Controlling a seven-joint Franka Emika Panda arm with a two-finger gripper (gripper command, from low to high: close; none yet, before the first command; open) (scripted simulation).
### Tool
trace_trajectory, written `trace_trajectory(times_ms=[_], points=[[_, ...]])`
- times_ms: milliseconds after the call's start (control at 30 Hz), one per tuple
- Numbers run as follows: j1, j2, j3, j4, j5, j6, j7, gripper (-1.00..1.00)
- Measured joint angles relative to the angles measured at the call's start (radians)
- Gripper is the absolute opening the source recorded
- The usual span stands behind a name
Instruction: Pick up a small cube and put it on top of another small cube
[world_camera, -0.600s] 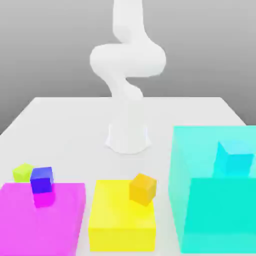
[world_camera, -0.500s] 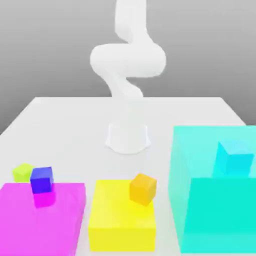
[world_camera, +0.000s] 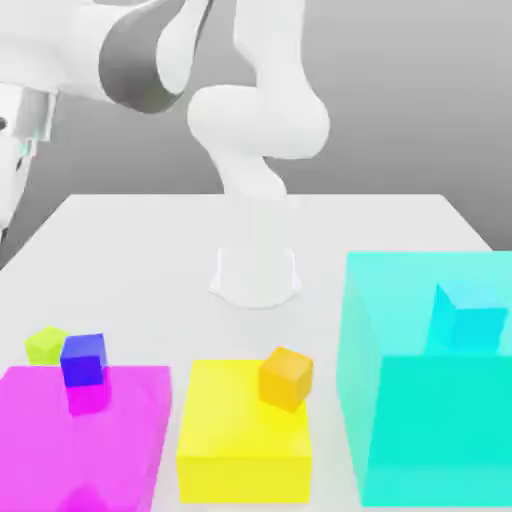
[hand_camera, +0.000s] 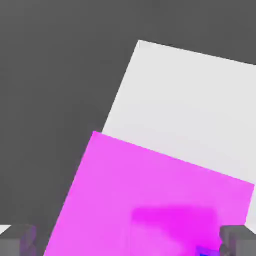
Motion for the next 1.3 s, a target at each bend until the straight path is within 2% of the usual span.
trace_trajectory(times_ms=[133,267,367,500,533,733,833,1000,1133,1300], points=[[-0.085,0.119,-0.058,-0.058,0.027,0.07,0.127,0.0],[-0.177,0.239,-0.091,-0.116,0.112,0.14,0.212,0.0],[-0.199,0.342,-0.065,-0.118,0.195,0.214,0.193,0.0],[-0.265,0.486,0.017,-0.092,0.272,0.329,0.139,0.0],[-0.276,0.506,0.03,-0.089,0.279,0.345,0.133,-1.0],[-0.282,0.516,0.036,-0.087,0.281,0.355,0.132,-1.0],[-0.256,0.448,0.003,-0.1,0.249,0.3,0.158,-1.0],[-0.218,0.271,-0.038,-0.127,0.136,0.153,0.267,-1.0],[-0.141,0.127,0.021,-0.112,0.093,-0.002,0.454,-1.0],[-0.081,-0.022,0.122,-0.09,0.095,-0.176,0.661,-1.0]])
